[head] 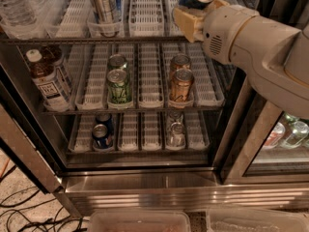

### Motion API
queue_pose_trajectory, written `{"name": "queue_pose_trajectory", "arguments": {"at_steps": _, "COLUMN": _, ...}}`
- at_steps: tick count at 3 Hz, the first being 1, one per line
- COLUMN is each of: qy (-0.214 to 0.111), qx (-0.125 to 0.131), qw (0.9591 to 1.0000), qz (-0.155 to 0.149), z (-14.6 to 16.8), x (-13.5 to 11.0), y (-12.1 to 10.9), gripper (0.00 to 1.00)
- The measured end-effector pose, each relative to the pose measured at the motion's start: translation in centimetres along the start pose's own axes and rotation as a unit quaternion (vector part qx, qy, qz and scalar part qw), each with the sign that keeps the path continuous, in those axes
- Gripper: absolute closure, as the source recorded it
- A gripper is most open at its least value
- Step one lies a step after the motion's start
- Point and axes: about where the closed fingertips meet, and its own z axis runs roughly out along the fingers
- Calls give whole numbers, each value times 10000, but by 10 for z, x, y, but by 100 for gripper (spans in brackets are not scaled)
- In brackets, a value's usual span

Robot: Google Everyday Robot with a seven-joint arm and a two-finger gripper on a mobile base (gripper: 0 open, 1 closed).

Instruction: Pick redbull can from top shelf of fridge

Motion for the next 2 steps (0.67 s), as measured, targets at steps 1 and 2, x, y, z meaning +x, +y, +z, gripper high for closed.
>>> {"name": "queue_pose_trajectory", "arguments": {"at_steps": 1, "qy": 0, "qx": 0, "qw": 10000, "qz": 0, "z": 0, "x": 0, "y": 0, "gripper": 100}}
{"name": "queue_pose_trajectory", "arguments": {"at_steps": 2, "qy": 110, "qx": -10, "qw": 9999, "qz": -54, "z": 3, "x": -6, "y": 3, "gripper": 100}}
